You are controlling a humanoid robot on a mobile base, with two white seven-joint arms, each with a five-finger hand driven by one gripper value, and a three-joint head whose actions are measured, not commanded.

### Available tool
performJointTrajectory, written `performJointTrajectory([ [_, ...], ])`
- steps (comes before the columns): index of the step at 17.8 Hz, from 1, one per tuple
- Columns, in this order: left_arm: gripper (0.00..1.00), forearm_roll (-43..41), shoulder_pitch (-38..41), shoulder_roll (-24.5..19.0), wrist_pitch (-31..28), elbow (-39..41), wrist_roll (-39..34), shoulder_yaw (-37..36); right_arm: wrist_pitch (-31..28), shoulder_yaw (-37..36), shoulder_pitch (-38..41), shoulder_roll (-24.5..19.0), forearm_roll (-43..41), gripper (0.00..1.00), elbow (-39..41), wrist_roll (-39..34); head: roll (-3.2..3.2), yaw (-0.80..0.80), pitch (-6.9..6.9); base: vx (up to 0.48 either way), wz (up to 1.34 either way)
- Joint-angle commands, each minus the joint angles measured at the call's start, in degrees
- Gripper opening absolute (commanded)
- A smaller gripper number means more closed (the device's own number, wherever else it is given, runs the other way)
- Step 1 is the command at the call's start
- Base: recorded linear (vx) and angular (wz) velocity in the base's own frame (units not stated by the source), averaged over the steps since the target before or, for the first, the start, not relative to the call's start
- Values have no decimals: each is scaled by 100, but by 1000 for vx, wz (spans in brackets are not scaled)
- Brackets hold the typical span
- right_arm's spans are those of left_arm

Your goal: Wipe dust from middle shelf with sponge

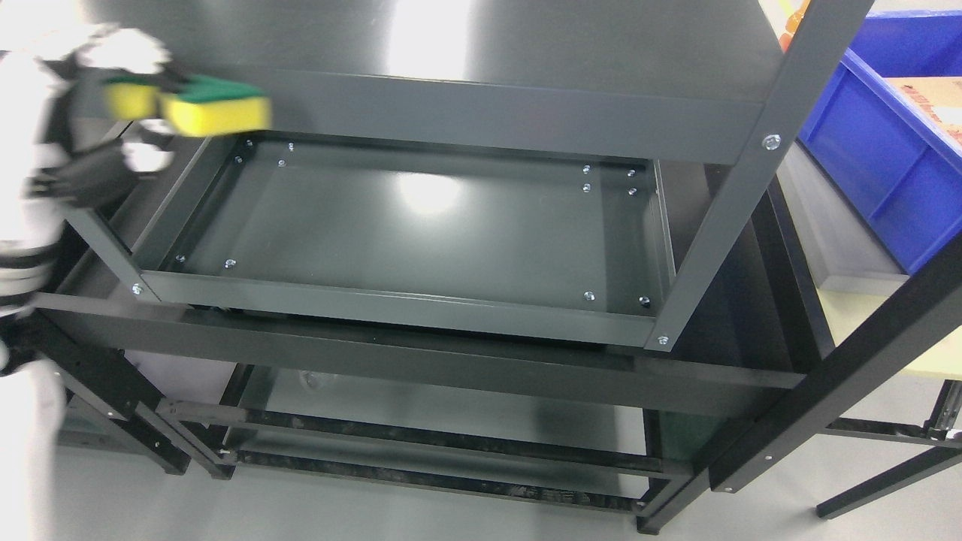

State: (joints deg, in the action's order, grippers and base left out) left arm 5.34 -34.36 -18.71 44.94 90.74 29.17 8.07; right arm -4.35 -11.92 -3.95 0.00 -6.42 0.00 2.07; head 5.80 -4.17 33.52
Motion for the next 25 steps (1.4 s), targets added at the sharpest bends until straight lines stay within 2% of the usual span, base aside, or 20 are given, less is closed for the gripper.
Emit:
performJointTrajectory([
  [1, 0, -1147, -492, 1771, 6, 268, 10, -2247, -4, 5, 0, 100, 0, 100, 100, 3, 0, 0, 0, 0, 0],
  [3, 0, -1500, -553, 1771, 6, 242, -191, -2886, -4, 5, 0, 100, 0, 100, 100, 3, 0, 0, 0, 0, 0],
  [7, 0, -1984, -834, 1771, 6, 216, -1139, -3758, -4, -3, 0, 100, 0, 100, 100, 3, 0, 0, 0, 0, 0],
  [11, 0, -2019, -1002, 1771, 6, -38, -1317, -4243, -4, -3, 0, 100, 0, 100, 100, 3, 0, 0, 0, 0, 0],
  [16, 0, -1984, -863, 1771, 6, -171, -1335, -4156, -4, -3, 0, 100, 0, 100, 100, 3, 0, 0, 0, 0, 0],
  [21, 0, -1652, 629, 1771, 6, -109, -1335, -3849, -4, -3, 0, 100, 0, 100, 100, 3, 0, 0, 0, 0, 0],
  [22, 0, -1537, 928, 1771, 6, -101, -1335, -3683, -4, 5, 0, 100, 0, 100, 100, 3, 0, 0, 0, 0, 0],
  [24, 0, -1300, 1422, 1771, 6, -101, -1343, -2868, -4, 5, 0, 100, 0, 100, 100, 3, 0, 0, 0, 0, 0],
  [25, 0, -1073, 1528, 1771, -229, -109, -1352, -2324, -4, -3, 0, 100, 0, 100, 100, 3, 0, 0, 0, 0, 0],
])
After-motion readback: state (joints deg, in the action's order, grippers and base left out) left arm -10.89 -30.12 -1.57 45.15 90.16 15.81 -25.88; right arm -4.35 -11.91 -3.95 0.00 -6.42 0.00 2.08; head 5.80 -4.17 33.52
